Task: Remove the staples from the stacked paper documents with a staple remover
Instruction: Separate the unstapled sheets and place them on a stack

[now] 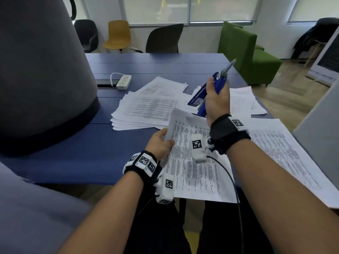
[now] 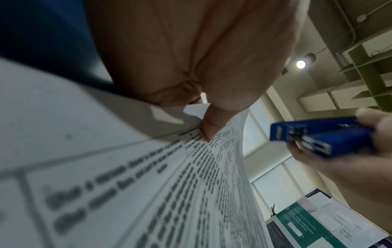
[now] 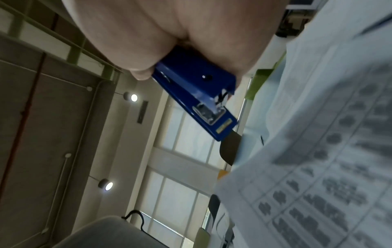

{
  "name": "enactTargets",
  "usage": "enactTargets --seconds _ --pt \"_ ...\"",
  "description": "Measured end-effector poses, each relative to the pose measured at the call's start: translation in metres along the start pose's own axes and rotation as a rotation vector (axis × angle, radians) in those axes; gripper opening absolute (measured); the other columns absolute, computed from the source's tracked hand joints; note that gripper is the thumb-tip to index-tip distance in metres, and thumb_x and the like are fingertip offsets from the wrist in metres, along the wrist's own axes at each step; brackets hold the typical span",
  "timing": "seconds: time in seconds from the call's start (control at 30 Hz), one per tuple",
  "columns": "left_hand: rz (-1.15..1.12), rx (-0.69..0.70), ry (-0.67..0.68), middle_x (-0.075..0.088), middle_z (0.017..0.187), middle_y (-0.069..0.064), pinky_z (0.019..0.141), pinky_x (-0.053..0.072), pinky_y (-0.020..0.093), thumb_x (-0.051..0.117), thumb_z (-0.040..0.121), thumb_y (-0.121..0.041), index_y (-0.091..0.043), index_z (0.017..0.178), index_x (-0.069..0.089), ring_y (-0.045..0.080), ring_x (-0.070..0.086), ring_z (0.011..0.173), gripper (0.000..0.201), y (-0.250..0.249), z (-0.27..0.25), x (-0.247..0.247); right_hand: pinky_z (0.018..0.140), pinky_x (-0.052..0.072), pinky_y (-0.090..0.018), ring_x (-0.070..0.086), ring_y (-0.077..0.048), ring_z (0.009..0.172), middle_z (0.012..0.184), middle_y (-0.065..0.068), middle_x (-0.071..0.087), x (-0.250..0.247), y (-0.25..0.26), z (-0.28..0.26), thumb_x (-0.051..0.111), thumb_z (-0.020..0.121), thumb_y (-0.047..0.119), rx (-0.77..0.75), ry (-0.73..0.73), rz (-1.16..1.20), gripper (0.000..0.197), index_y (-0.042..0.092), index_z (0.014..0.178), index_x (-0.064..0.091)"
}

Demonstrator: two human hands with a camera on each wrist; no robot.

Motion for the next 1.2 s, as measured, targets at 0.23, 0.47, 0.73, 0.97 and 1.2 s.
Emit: enactTargets --seconds 0.23,0.47,0.73,0.97,1.2 --pt "-0.012 0.009 -0.010 0.076 0.114 0.008 0.096 0.057 0.054 0.061 0.096 -0.001 -0.017 0.126 0.064 0.030 0.074 0.102 0.034 0.005 0.006 0.001 0.082 0.055 -0.033 0.061 -0.005 0.074 0.086 0.006 0.062 0.039 -0.020 0.003 0.053 0.100 0.047 -0.039 0.157 -0.169 0.026 0.022 0.107 0.052" --pt "-0.014 0.038 0.010 0.078 0.108 0.003 0.093 0.059 0.050 0.060 0.095 0.000 -0.011 0.125 0.066 0.021 0.076 0.096 0.033 0.004 0.004 0.000 0.072 0.056 -0.046 0.065 -0.031 0.071 0.070 -0.002 0.055 0.055 -0.031 -0.006 0.052 0.094 0.061 -0.043 0.254 -0.340 0.033 0.031 0.080 0.049" --pt "0.057 0.078 0.033 0.078 0.097 0.008 0.086 0.057 0.062 0.059 0.086 -0.012 -0.032 0.108 0.074 0.041 0.072 0.091 0.033 0.008 0.004 0.003 0.054 0.044 -0.035 0.050 -0.025 0.055 0.059 0.007 0.043 0.058 -0.025 -0.009 0.053 0.096 0.057 -0.191 0.186 -0.416 0.040 0.027 0.071 0.042" --pt "-0.022 0.023 0.035 0.077 0.106 0.013 0.090 0.057 0.049 0.059 0.097 0.002 -0.012 0.122 0.067 0.027 0.069 0.089 0.029 -0.010 -0.007 0.001 0.070 0.050 -0.033 0.052 -0.011 0.071 0.076 0.007 0.053 0.042 0.006 0.002 0.049 0.101 0.046 -0.115 0.242 -0.183 0.029 0.018 0.100 0.055" --pt "-0.158 0.001 0.048 0.074 0.089 0.009 0.057 0.060 0.029 0.050 0.099 0.010 -0.010 0.118 0.063 0.015 0.072 0.065 0.031 -0.063 -0.012 0.000 0.084 0.056 -0.035 0.061 -0.013 0.081 0.082 0.006 0.060 -0.041 0.059 0.039 0.056 0.093 0.048 -0.066 -0.048 0.141 0.032 0.019 0.106 0.060"
Point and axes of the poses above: each hand's wrist, its own z-axis towards the middle knuckle, its own x-axis out of the palm, y = z × x, the point moved 2 cm from there along z, towards the middle knuckle
